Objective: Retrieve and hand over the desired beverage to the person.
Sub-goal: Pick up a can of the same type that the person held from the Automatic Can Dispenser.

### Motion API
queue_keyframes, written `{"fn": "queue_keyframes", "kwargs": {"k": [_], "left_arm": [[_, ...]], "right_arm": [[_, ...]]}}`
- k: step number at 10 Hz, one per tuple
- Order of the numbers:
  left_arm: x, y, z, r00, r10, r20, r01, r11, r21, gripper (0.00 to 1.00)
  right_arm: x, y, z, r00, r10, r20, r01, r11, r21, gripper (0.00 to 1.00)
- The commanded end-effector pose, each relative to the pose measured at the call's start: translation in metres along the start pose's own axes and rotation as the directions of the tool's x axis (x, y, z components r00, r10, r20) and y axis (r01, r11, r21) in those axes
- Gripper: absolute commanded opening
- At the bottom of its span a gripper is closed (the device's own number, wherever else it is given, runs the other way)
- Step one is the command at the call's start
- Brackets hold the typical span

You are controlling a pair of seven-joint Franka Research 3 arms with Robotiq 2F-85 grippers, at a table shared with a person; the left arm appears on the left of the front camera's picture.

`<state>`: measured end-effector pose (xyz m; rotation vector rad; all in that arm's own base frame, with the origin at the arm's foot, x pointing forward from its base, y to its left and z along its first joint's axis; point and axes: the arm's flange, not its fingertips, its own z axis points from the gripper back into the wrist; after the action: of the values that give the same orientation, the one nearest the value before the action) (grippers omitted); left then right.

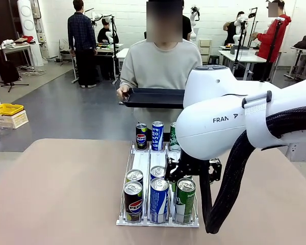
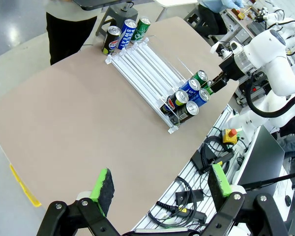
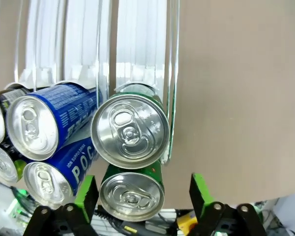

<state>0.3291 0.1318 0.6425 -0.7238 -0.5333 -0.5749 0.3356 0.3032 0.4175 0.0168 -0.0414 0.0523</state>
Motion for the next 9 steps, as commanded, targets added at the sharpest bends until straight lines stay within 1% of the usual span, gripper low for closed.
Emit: {"fn": "queue_keyframes", "kwargs": {"k": [1, 2, 3, 4, 8, 9], "left_arm": [[0.0006, 0.0008, 0.0016, 1.000, -0.017, 0.013, 0.018, 1.000, -0.018, 1.00], [0.0006, 0.0008, 0.0016, 1.000, -0.017, 0.013, 0.018, 1.000, -0.018, 1.00], [0.0006, 0.0008, 0.0016, 1.000, -0.017, 0.013, 0.018, 1.000, -0.018, 1.00], [0.0006, 0.0008, 0.0016, 1.000, -0.017, 0.013, 0.018, 1.000, -0.018, 1.00], [0.0006, 0.0008, 0.0016, 1.000, -0.017, 0.013, 0.018, 1.000, -0.018, 1.00], [0.0006, 0.0008, 0.0016, 1.000, -0.017, 0.013, 0.018, 1.000, -0.018, 1.00]], "right_arm": [[0.0032, 0.0009, -0.0028, 0.998, 0.057, 0.027, -0.057, 0.998, 0.013, 0.41], [0.0037, 0.0015, -0.0032, 0.997, 0.072, 0.031, -0.072, 0.997, 0.024, 0.00], [0.0037, 0.0019, -0.0039, 0.997, 0.075, 0.029, -0.076, 0.997, 0.026, 0.36], [0.0034, 0.0023, -0.0040, 0.997, 0.074, 0.024, -0.075, 0.997, 0.028, 0.00], [0.0018, 0.0033, -0.0038, 0.999, 0.044, -0.002, -0.044, 0.999, 0.022, 0.00], [-0.0016, 0.0057, 0.0033, 1.000, -0.009, -0.004, 0.009, 1.000, 0.011, 0.00]]}}
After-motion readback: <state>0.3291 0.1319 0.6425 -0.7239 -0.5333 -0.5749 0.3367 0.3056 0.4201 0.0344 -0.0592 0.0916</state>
